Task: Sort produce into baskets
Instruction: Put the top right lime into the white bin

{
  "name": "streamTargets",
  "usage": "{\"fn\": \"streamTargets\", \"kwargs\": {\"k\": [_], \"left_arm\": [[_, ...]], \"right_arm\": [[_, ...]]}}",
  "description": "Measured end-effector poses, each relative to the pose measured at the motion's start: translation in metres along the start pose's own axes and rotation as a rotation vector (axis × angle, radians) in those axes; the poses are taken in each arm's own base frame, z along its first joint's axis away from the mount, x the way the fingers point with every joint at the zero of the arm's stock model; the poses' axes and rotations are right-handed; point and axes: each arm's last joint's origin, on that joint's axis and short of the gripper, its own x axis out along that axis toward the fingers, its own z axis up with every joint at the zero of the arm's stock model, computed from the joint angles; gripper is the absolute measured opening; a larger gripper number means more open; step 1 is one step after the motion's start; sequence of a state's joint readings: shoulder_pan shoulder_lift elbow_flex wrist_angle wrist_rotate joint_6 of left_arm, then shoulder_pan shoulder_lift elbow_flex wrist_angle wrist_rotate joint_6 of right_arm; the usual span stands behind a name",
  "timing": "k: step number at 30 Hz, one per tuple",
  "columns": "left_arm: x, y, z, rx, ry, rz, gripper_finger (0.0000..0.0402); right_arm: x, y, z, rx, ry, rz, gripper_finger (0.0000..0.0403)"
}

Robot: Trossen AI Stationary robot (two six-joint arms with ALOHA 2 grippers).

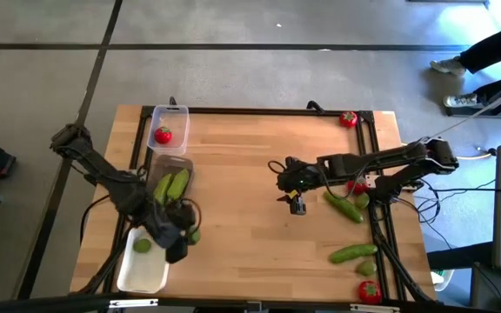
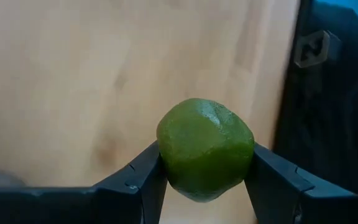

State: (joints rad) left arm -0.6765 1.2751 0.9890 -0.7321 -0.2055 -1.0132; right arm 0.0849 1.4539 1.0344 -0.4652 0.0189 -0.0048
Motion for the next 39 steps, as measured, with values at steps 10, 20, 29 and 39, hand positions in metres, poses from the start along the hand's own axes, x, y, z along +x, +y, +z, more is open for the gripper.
{"fn": "streamTargets", "kwargs": {"k": [10,20,29,39], "left_arm": [[-0.008,-0.012,-0.045,-0.192,0.13,0.05,0.018],[0.0,-0.022,-0.085,-0.296,0.203,0.16,0.018],[0.014,-0.018,-0.103,-0.357,0.216,0.334,0.018],[0.013,-0.014,-0.103,-0.421,0.263,0.398,0.0186]], "right_arm": [[0.001,0.0,-0.001,-0.026,0.015,0.0,0.0221],[0.001,-0.001,-0.001,-0.028,0.016,-0.043,0.0221],[0.001,-0.002,-0.002,-0.028,0.023,-0.058,0.0221],[0.001,-0.002,-0.002,-0.028,0.021,-0.058,0.0221]]}}
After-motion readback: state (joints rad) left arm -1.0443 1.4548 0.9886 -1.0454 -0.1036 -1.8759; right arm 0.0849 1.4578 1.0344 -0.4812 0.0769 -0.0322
